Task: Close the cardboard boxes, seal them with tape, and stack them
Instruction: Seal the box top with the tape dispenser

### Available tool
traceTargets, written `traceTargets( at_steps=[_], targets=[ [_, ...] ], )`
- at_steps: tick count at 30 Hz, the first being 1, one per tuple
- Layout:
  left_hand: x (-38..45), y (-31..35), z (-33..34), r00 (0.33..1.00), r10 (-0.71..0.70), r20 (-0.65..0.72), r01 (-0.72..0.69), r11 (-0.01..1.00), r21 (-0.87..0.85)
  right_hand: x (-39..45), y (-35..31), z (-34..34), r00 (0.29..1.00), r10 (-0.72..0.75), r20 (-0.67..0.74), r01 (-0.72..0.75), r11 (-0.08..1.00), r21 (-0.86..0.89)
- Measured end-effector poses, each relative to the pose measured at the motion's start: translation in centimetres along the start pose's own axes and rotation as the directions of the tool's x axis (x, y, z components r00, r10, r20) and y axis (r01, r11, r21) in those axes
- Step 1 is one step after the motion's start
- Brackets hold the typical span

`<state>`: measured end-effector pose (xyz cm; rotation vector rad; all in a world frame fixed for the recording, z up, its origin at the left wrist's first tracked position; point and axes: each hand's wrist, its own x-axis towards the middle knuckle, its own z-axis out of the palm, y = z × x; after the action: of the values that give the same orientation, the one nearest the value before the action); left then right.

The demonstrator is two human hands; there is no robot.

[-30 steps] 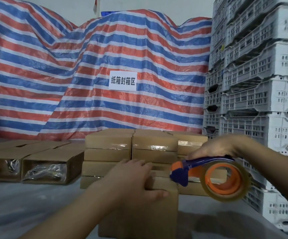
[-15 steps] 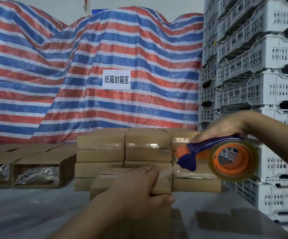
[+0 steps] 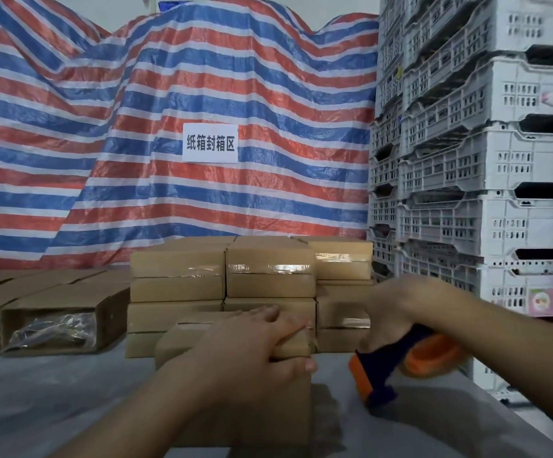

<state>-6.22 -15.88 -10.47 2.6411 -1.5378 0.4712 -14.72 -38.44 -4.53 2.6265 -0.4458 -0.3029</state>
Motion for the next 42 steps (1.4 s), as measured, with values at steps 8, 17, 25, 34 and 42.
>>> traceTargets(
  at_steps=[8, 17, 25, 34, 42],
  targets=[
    [0.1, -0.2, 0.4, 1.000, -0.021, 0.002, 0.022, 1.000, -0.018, 1.8, 0.5, 8.5, 0.811, 0.340, -0.476, -0.194, 0.924, 0.329],
    [0.1, -0.3, 0.5, 1.000, 0.003, -0.014, -0.003, 1.000, -0.016, 1.7, -2.3, 11.9, 0.799, 0.424, -0.426, -0.228, 0.870, 0.437],
    [0.4, -0.4, 0.9, 1.000, 0.000, -0.015, 0.000, 1.000, -0.020, -1.1, -3.0, 5.7, 0.698, 0.479, -0.532, 0.197, 0.586, 0.786],
    [0.3, -0.3, 0.7, 0.999, -0.005, -0.047, 0.004, 0.999, -0.035, 1.9, -11.6, -0.1, 0.891, 0.298, -0.343, 0.438, -0.365, 0.822],
    [-0.4, -0.3, -0.1, 0.992, -0.046, -0.116, 0.014, 0.964, -0.264, 1.8, -12.9, 2.5, 0.928, 0.274, -0.253, 0.366, -0.538, 0.760]
  ],
)
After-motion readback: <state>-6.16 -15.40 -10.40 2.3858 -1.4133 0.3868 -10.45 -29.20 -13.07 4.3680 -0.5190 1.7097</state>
